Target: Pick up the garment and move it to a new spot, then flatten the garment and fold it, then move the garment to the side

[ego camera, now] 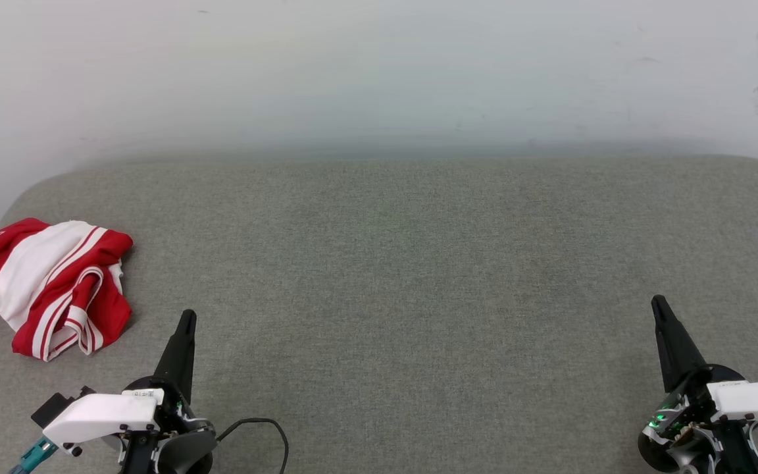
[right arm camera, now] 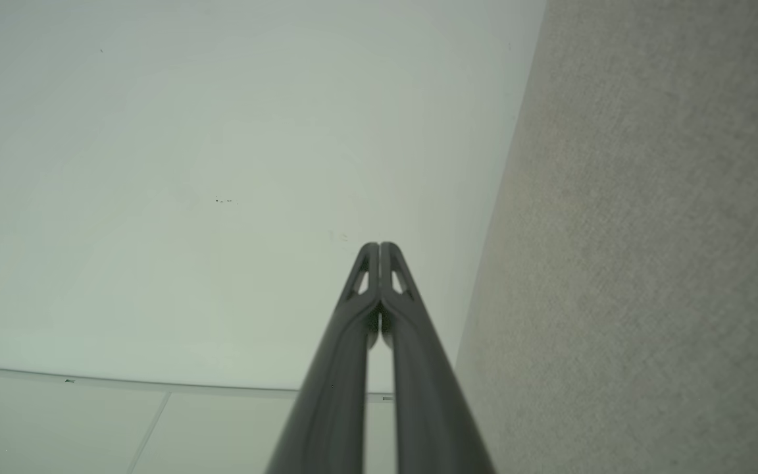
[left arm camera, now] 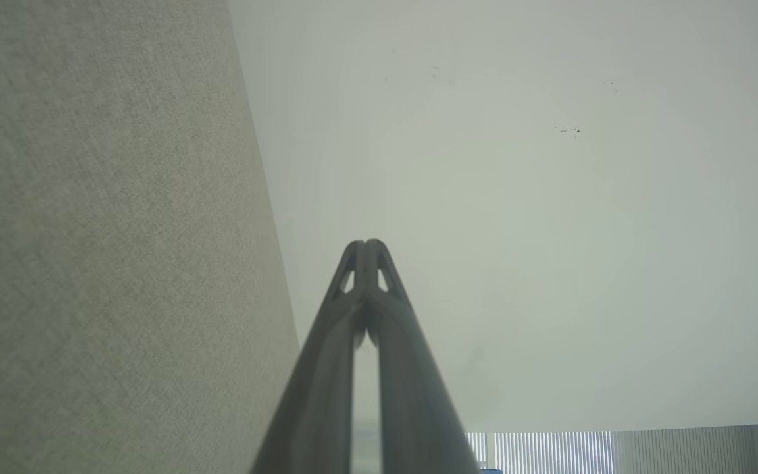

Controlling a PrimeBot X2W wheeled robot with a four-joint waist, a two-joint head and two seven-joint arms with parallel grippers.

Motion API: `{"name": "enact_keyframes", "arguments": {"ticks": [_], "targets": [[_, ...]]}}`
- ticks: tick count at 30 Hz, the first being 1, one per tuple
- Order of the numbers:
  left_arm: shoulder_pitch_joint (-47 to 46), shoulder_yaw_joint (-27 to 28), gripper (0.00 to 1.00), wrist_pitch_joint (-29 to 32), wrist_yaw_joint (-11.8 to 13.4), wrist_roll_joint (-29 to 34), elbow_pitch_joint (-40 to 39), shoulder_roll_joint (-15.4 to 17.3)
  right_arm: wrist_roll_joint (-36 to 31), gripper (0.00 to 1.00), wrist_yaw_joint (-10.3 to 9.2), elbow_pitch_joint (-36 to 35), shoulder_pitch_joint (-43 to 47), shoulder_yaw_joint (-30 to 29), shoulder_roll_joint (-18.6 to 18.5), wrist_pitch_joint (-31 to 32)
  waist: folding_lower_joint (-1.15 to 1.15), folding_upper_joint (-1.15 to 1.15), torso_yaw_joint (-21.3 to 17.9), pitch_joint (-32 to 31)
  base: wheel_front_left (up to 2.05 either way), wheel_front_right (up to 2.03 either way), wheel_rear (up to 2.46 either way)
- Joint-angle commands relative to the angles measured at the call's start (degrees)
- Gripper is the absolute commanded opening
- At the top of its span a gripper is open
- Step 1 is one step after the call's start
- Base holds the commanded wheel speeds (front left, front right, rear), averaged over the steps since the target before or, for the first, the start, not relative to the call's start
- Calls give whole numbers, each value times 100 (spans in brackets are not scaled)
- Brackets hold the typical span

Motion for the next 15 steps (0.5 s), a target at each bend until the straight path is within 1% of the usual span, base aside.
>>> {"name": "enact_keyframes", "arguments": {"ticks": [1, 15], "targets": [[-38, 10, 0, 10, -25, 1, -6, -6, -28, 0, -2, 4, -67, 2, 18, 6, 0, 0, 0, 0, 0, 0, 0], [-38, 8, 0, 10, -26, 2, -6, -6, -27, 0, -2, 4, -67, 2, 18, 5, 0, 0, 0, 0, 0, 0, 0]]}}
